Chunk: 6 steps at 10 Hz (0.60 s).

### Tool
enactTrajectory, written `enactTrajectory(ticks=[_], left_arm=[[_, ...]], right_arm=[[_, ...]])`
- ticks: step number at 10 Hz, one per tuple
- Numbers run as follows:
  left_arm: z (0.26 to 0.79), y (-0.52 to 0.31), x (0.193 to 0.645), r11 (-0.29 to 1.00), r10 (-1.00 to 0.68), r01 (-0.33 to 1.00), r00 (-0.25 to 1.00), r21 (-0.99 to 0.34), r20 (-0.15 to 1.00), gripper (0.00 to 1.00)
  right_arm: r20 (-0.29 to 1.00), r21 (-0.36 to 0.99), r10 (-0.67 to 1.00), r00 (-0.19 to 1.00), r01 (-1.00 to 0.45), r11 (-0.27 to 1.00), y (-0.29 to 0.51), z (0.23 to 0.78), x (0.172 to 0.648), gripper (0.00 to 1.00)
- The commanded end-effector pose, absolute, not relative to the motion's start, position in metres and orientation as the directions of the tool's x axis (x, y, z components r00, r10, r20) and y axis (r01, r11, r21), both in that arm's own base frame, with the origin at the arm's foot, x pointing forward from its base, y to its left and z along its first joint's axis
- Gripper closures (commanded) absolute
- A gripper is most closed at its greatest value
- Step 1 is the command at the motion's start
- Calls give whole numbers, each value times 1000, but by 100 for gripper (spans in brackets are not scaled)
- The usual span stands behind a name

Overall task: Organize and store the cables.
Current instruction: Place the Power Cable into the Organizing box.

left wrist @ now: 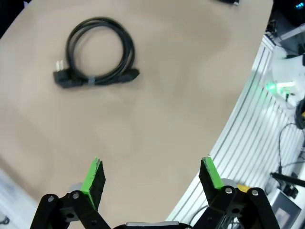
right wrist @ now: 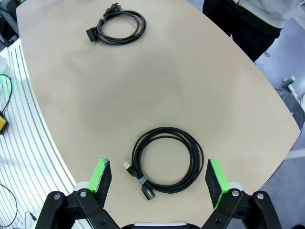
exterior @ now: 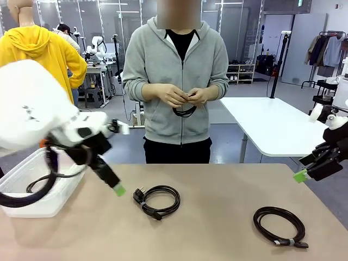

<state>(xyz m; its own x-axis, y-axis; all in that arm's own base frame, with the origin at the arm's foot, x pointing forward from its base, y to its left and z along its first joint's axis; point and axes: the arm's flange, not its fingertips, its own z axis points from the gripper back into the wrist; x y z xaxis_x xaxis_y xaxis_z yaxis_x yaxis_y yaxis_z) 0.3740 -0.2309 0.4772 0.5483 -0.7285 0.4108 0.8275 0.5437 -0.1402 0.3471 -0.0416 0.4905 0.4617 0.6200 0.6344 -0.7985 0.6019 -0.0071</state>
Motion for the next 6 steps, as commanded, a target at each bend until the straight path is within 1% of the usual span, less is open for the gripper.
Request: enactTrajectory(ticks=[1,2,4,5,6], left_arm=[[463,-271,397,572,-746,816,560,-83,361,0],[462,-285,398,596,-748,801,575,-43,331,0],[454,-306,406,628,-731,777,607,-41,311,0],[444,-314,413,646,-733,763,623,-6,273,0],[440,-319,421,675,-712,738,651,2,264,0]], right_arm=[[637,0,611,469,-793,610,-42,491,349,0],[637,0,611,469,-793,610,-42,491,349,0],[637,0,611,469,-793,610,-42,491,349,0],[637,0,611,469,-793,610,-42,491,349,0],[637,0,611,469,-793,610,-42,491,349,0]])
